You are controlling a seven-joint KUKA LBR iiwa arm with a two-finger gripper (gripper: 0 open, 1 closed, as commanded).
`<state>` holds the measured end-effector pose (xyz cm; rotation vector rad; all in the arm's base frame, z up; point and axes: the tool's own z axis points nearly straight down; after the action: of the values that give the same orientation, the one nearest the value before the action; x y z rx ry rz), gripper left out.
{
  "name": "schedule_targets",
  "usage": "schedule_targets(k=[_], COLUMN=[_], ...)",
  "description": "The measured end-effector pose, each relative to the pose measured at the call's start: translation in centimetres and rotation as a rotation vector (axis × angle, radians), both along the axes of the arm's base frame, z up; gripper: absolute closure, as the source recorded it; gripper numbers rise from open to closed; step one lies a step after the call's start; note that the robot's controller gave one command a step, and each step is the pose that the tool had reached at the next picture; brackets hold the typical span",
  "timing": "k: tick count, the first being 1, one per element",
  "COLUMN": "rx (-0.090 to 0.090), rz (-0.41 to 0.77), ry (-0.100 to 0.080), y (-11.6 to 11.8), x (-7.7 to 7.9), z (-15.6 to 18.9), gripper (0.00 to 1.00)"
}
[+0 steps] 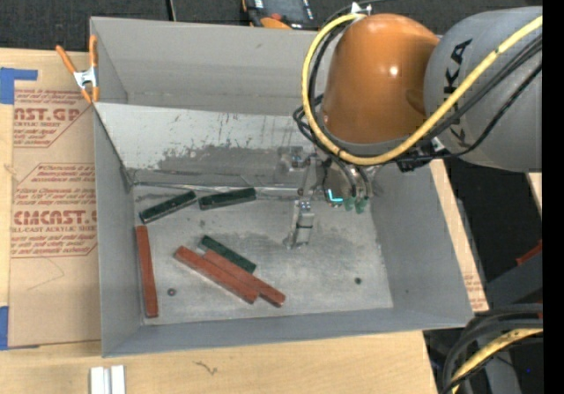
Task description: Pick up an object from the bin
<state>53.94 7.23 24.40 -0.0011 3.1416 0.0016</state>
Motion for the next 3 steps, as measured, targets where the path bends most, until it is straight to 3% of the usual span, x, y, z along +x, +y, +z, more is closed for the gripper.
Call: schedule_targets(k=[1,2,3], rx=[0.0,0.002,0.0], rz=[0.158,0.225,0.221], ry=[0.006,0.002,-0.001], y=[5.9,11.3,11.1], x=[-1.7,0.8,1.0], z=[-10.4,-17.9,-17.4], gripper=[0.0,0.0,1.0])
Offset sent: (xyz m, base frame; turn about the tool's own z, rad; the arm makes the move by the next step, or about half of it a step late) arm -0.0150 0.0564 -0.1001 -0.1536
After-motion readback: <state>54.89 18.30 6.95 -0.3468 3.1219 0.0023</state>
